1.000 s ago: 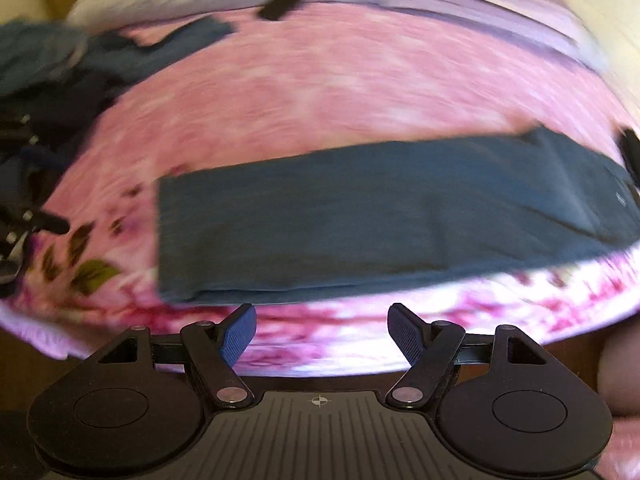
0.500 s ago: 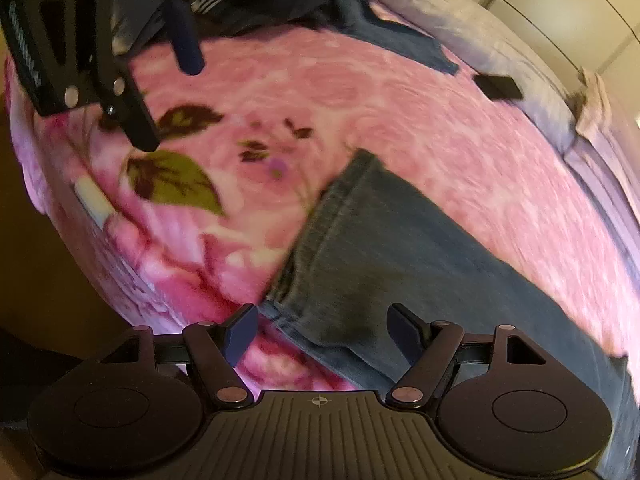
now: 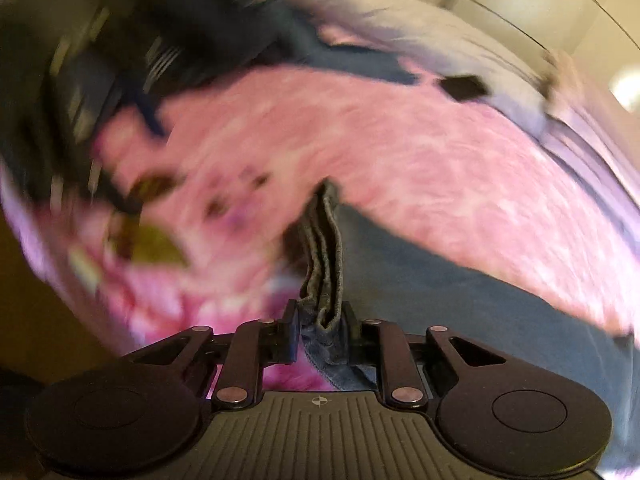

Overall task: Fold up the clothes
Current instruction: 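Move the right gripper to the jeans hem end and close on it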

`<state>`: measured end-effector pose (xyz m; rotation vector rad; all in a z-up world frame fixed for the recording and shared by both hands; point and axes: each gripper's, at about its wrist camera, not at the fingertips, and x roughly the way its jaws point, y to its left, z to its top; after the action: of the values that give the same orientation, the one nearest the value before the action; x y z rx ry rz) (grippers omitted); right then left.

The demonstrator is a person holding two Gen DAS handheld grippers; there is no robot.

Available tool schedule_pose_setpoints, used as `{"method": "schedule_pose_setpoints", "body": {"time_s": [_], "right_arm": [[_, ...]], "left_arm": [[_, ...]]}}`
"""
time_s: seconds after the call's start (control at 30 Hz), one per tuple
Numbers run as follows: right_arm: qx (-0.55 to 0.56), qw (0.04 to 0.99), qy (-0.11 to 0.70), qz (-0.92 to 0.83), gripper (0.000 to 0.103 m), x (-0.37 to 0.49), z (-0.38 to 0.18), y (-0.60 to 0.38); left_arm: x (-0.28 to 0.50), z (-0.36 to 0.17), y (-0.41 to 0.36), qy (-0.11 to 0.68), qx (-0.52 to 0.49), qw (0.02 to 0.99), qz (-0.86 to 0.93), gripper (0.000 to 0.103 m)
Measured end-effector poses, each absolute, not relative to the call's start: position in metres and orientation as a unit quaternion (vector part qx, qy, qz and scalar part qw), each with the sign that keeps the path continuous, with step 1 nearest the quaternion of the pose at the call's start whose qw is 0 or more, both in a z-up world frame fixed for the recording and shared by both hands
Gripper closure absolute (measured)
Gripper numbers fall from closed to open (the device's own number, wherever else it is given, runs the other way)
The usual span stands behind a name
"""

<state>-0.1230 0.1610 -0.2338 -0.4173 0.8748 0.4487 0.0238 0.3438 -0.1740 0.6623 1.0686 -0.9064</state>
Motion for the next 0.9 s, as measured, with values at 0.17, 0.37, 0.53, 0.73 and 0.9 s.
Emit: {"method": "schedule_pose_setpoints", "body": {"time_s": [0.17,0.37,0.53,0.73,0.9], "right_arm": [[-0.014,0.904,0.405,0.135,0.086,-0.092,-0.171,0.053],[0.142,0.910,0.386,0.050,0.086,-0.060,-0.139,-0.106],[0.209,0.887,0.407,0.063,0.086,-0.031,-0.176,-0.202],[0.264,0.858,0.428,0.104,0.086,0.002,-0.218,-0.297],[0.279,0.859,0.415,0.107,0.086,-0.007,-0.233,-0.344]], "left_arm": [[0.034,-0.155,0.292,0.448,0.307,0.713,-0.443,0.045],[0.046,-0.151,0.196,0.437,0.314,0.709,-0.457,0.045],[0.054,-0.154,0.115,0.436,0.318,0.705,-0.460,0.045],[0.064,-0.158,0.019,0.437,0.323,0.700,-0.464,0.045],[0.062,-0.168,-0.023,0.458,0.336,0.679,-0.465,0.045]]}}
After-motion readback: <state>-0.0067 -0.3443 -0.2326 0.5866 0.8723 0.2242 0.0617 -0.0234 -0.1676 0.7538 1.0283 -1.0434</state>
